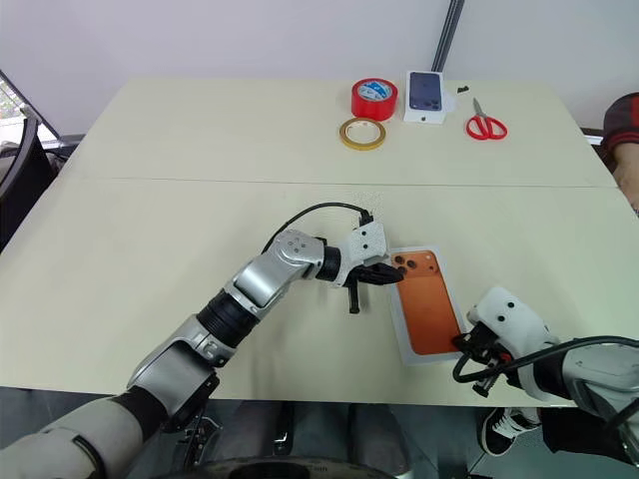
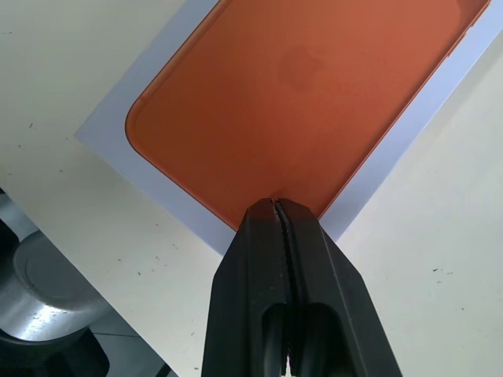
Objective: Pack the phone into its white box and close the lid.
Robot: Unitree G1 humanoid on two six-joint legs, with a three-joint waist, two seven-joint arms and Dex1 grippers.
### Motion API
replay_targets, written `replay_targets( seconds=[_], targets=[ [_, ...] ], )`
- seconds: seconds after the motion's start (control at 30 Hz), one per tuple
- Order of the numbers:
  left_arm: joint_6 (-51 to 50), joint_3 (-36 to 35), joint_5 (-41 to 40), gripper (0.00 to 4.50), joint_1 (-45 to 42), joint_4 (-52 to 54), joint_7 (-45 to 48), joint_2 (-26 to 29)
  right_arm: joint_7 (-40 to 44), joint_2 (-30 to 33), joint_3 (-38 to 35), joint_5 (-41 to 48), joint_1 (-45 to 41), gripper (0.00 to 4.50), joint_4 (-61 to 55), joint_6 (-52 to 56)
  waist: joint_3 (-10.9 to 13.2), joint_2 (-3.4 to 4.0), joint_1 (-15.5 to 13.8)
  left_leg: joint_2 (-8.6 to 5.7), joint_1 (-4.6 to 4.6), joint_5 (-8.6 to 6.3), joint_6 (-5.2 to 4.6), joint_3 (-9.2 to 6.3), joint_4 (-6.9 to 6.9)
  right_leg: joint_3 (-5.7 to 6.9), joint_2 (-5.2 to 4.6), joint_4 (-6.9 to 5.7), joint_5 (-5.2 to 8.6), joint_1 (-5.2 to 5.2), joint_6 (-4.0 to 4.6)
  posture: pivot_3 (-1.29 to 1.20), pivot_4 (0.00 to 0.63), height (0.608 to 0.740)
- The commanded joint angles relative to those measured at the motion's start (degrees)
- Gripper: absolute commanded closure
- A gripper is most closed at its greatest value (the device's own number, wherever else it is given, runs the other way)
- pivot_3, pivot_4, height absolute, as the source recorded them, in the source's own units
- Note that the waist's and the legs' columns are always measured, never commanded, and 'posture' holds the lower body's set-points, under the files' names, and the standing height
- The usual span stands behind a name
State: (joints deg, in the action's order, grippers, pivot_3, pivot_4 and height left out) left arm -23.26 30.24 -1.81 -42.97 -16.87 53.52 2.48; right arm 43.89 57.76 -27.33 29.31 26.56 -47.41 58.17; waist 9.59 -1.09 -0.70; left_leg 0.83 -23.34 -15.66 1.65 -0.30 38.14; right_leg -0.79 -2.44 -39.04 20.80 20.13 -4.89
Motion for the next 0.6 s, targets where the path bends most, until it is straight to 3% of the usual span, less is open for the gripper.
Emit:
replay_targets(
  seconds=[0.03, 0.27, 0.6],
  targets=[
    [0.43, -1.42, -0.14, 4.5, 0.17, 0.72, -0.41, 0.47, -1.44, -1.27, -0.19, -1.1, -1.2, 4.45, 0.56, -0.92, 0.0, -0.01, 0.01, 0.0, 0.0, 0.0, 0.0, 0.0, 0.0, 0.0, 0.0, 0.0, 0.0, 0.0, 0.0, 0.0, 0.15, 0.74],
    [1.54, -16.66, -7.89, 4.5, 1.0, 7.29, -1.11, 8.03, -7.51, -7.46, -3.45, 0.85, -18.83, 4.45, 6.71, -5.45, 0.02, 0.19, 0.56, 0.05, -0.07, 0.03, 0.05, 0.02, -0.06, -0.04, 0.01, -0.08, 0.0, 0.21, 0.0, 0.0, 0.15, 0.74],
    [-0.11, -36.13, -13.52, 4.5, 11.96, 11.51, -3.6, 27.32, -8.83, -9.61, 7.91, -2.77, -34.24, 4.45, 20.65, -13.39, 0.01, 0.24, 0.31, 0.04, -0.09, 0.06, 0.11, 0.04, -0.07, -0.02, -0.07, -0.09, 0.0, 0.25, 0.01, 0.0, 0.15, 0.74]
  ],
)
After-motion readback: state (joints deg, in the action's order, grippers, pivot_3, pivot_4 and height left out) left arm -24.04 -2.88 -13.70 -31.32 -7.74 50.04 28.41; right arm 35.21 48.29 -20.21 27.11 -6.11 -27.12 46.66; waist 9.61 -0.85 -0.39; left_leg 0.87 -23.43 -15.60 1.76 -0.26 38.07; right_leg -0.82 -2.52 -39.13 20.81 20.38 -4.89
